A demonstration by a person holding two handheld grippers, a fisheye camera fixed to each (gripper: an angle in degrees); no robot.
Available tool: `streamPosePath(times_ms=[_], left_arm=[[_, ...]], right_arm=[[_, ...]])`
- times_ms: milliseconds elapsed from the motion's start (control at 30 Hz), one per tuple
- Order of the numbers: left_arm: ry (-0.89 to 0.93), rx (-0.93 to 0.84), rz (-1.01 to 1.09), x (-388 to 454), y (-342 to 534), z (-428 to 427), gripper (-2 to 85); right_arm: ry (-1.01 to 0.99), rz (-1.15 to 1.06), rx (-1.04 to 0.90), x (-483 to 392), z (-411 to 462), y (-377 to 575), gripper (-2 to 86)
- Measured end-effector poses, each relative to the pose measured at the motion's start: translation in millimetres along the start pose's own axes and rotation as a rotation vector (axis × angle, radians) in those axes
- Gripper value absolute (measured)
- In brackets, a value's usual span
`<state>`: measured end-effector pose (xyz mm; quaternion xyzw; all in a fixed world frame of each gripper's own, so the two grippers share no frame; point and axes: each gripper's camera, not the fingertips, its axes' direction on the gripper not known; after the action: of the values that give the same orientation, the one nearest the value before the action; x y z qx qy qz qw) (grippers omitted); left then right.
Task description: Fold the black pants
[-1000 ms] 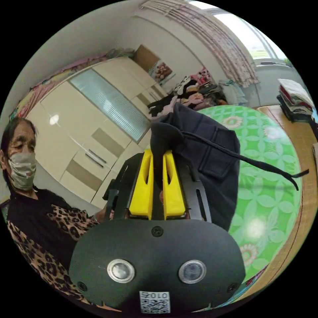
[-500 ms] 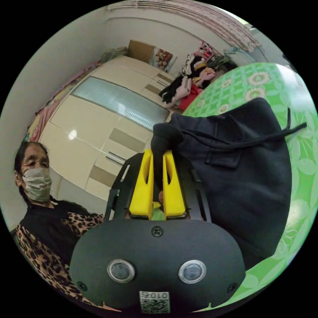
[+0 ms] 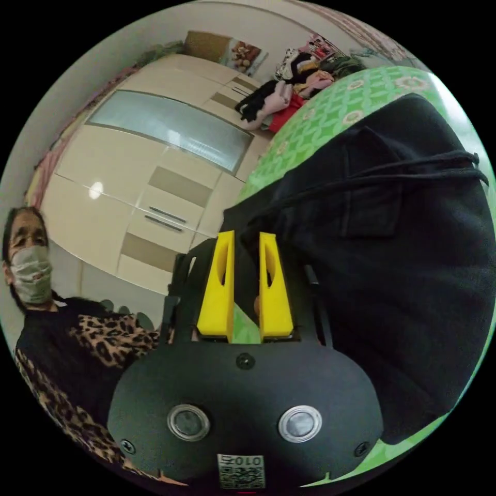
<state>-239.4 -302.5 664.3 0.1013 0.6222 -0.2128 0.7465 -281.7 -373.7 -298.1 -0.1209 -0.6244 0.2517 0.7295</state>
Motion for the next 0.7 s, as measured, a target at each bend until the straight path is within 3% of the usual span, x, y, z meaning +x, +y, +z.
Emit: streamPosePath(times_ms=[33, 100, 167, 267, 300, 433, 600, 700], left_arm=[[0.008, 0.003, 0.000, 5, 0, -3, -0.2], [0.004, 0.008, -0.006, 13, -1, -5, -0.2], [0.005, 0.006, -0.012, 25, -3, -6, -0.1], [0.000, -0.012, -0.013, 42, -5, -5, -0.1], [-0.001, -0.015, -0.012, 45, -6, -6, -0.1], [-0.002, -0.019, -0.035, 62, -4, -16, -0.1], [-0.013, 0.089, -0.037, 80, 16, -68, -0.1], [-0.005, 0.275, -0.085, 80, 50, -126, 0.0]], right_arm=[[-0.128, -0.007, 0.050, 9, -9, 2, 3.6], [-0.162, 0.024, 0.112, 23, -13, 6, 3.1], [0.006, 0.108, 0.149, 33, -5, 9, 2.7], [0.216, 0.176, 0.000, 45, 46, 5, 2.4], [0.315, 0.162, -0.124, 45, 79, 6, 2.4], [0.498, 0.018, -0.173, 22, 121, 13, 2.5], [0.252, -0.039, -0.115, 3, 120, 9, 3.0], [0.137, -0.155, -0.211, -13, 151, -4, 3.9]])
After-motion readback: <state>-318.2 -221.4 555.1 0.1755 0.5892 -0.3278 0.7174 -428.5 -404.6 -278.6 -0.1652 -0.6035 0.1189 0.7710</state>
